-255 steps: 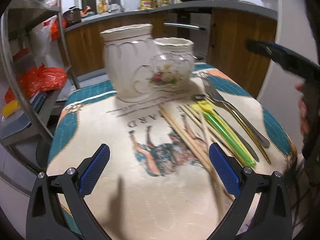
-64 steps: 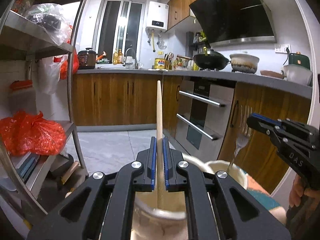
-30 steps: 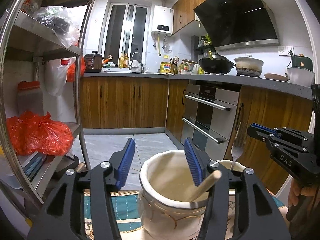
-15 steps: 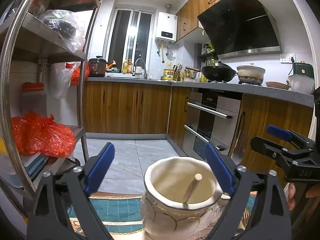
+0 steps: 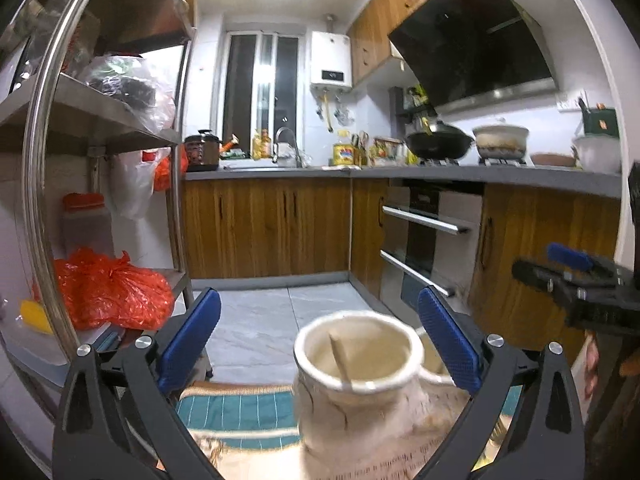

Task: Organize utensils
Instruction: 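Move both open tools back to the utensils on the cloth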

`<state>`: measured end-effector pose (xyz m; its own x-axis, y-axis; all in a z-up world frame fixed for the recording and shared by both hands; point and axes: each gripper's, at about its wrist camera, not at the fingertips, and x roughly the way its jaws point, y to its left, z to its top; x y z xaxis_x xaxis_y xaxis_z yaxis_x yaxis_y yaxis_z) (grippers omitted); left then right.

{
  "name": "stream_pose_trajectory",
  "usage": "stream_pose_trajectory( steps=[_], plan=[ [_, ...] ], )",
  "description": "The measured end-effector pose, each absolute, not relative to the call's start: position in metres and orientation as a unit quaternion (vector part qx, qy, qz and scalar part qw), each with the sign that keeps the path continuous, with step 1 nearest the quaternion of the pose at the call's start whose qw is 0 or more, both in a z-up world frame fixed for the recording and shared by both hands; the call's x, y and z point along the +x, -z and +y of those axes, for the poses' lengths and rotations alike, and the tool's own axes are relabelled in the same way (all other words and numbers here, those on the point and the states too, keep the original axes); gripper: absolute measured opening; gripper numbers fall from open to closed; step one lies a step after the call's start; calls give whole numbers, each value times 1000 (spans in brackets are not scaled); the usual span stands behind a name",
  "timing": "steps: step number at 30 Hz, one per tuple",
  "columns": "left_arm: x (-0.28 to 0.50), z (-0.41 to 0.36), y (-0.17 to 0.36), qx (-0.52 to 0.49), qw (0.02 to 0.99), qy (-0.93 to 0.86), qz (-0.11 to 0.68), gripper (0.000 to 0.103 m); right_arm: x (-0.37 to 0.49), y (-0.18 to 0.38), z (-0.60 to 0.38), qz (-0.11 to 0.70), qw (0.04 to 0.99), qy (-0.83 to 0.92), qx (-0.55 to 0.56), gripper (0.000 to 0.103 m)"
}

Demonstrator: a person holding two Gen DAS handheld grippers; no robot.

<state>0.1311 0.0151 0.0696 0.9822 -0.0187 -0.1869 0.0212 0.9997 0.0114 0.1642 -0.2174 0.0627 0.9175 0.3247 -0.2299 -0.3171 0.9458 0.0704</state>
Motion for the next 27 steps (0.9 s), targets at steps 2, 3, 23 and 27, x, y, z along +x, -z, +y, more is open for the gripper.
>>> stream_pose_trajectory(
  steps=[2, 3, 23, 27],
  plan=[
    [121, 13, -70, 10, 994, 13, 106, 97, 156, -64, -219, 113, 980, -164, 17, 98],
    [118, 13, -69, 9, 994, 15, 109, 97, 151, -65, -220, 109, 980, -165, 17, 98],
    [60, 2, -59, -3, 984, 35, 176, 97, 88, -38, -222, 128, 979, -161, -3, 98],
    [56, 1, -54, -4, 981, 38, 190, 97, 80, -30, -220, 134, 980, -148, -18, 98]
  ],
)
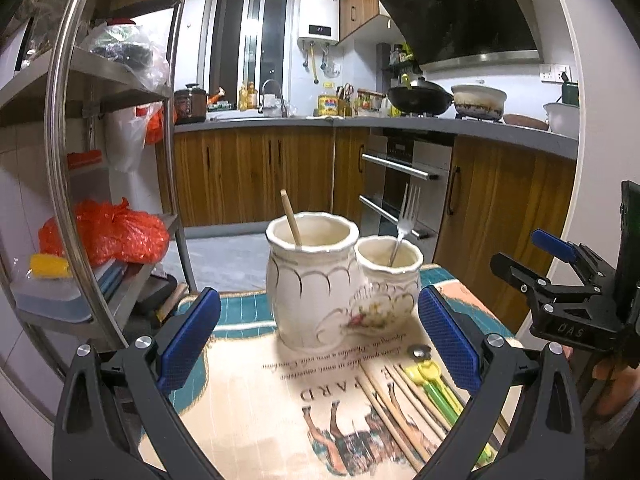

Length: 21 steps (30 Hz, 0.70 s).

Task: Organize utensils
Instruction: 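Move both open tools back to the utensils on the cloth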

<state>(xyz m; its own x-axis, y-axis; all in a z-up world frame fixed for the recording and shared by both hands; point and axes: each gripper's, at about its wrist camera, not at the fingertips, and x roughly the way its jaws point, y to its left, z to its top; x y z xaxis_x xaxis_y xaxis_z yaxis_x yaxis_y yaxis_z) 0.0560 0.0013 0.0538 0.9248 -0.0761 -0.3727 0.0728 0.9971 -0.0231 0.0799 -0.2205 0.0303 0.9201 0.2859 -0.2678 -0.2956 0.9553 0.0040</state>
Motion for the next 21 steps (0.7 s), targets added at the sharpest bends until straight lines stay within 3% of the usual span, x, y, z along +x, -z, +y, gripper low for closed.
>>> stream_pose_trajectory(
  steps=[21],
  plan=[
    [54, -9, -15, 3, 956, 66, 284, 97, 79, -4, -231, 212, 962, -170, -7, 98]
  ],
)
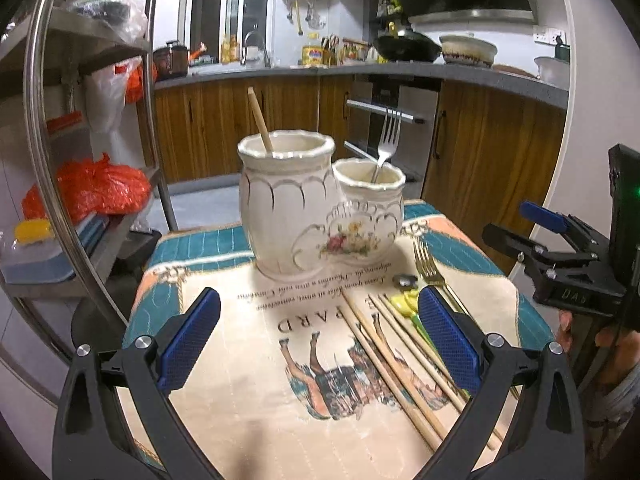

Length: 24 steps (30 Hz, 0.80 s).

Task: Organize utensils
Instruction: 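Move both open tools back to the utensils on the cloth, then close the left tool on another wooden chopstick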

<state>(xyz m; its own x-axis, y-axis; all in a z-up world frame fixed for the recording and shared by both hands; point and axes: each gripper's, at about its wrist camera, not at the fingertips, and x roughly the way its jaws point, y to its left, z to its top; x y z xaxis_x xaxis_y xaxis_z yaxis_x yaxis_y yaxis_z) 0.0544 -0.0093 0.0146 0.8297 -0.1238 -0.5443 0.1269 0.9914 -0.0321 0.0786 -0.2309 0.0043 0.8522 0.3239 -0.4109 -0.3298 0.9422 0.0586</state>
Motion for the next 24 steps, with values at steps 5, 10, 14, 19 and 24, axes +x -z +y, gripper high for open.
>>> stream_pose_trajectory(
  steps=[5, 10, 14, 19, 24],
  plan=[
    [61, -15, 1, 10, 943, 63, 326, 97, 86, 1, -237, 242, 957, -158, 3, 98],
    [66, -21, 17, 12, 929, 67, 364, 97, 95, 8, -241, 270, 951, -153, 3, 98],
    [66, -29, 32, 10, 915, 73, 397, 92, 96, 10, -244, 277, 949, -150, 5, 98],
    [59, -36, 42, 10, 907, 79, 413, 75, 99, 11, -246, 282, 948, -148, 11, 98],
    [62, -41, 45, 18, 905, 70, 419, 60, 101, 12, -245, 287, 947, -143, 6, 98]
  ],
)
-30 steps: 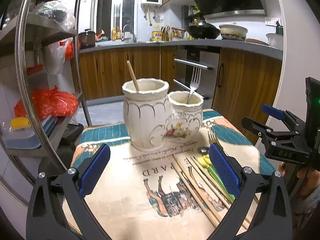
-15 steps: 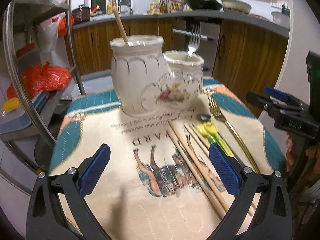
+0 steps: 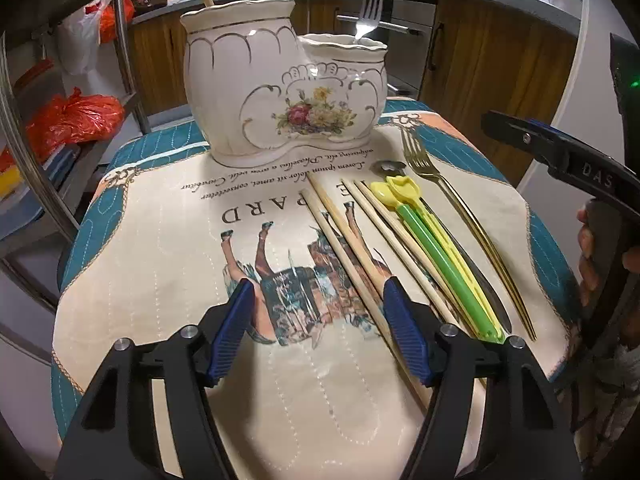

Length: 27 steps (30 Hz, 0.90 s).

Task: Organize utensils
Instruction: 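Close the left tool on another wooden chopstick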

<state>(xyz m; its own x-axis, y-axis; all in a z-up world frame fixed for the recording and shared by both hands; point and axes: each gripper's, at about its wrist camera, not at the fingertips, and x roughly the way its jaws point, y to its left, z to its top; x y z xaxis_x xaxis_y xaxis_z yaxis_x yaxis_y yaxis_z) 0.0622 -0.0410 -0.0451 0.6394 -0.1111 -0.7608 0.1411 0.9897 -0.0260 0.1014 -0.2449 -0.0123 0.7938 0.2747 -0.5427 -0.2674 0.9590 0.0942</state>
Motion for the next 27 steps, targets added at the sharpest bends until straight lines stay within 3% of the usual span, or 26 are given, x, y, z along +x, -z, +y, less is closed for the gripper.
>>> stream_pose_trajectory(
  steps=[1, 6, 8, 9, 10, 16, 21, 27],
  plan=[
    [64, -42, 46, 22, 904, 66, 423, 53, 102, 13, -245, 291, 946, -140, 6, 98],
    [77, -52, 45, 55, 902, 59, 425, 44, 106, 17, -246, 307, 942, -134, 3, 98],
    [81, -54, 45, 71, 902, 62, 422, 31, 106, 18, -243, 310, 941, -134, -5, 98],
    [82, -54, 44, 79, 901, 63, 422, 16, 105, 19, -242, 312, 940, -135, -9, 98],
    [84, -53, 44, 85, 900, 67, 422, 11, 106, 21, -241, 318, 938, -138, -13, 97],
    [86, -44, 43, 102, 898, 91, 418, 9, 106, 29, -228, 338, 927, -157, -42, 92],
    [83, -36, 40, 108, 900, 106, 409, 7, 109, 37, -217, 361, 914, -173, -59, 69],
    [78, -33, 37, 118, 901, 130, 396, 5, 112, 46, -207, 394, 896, -198, -56, 48]
  ],
)
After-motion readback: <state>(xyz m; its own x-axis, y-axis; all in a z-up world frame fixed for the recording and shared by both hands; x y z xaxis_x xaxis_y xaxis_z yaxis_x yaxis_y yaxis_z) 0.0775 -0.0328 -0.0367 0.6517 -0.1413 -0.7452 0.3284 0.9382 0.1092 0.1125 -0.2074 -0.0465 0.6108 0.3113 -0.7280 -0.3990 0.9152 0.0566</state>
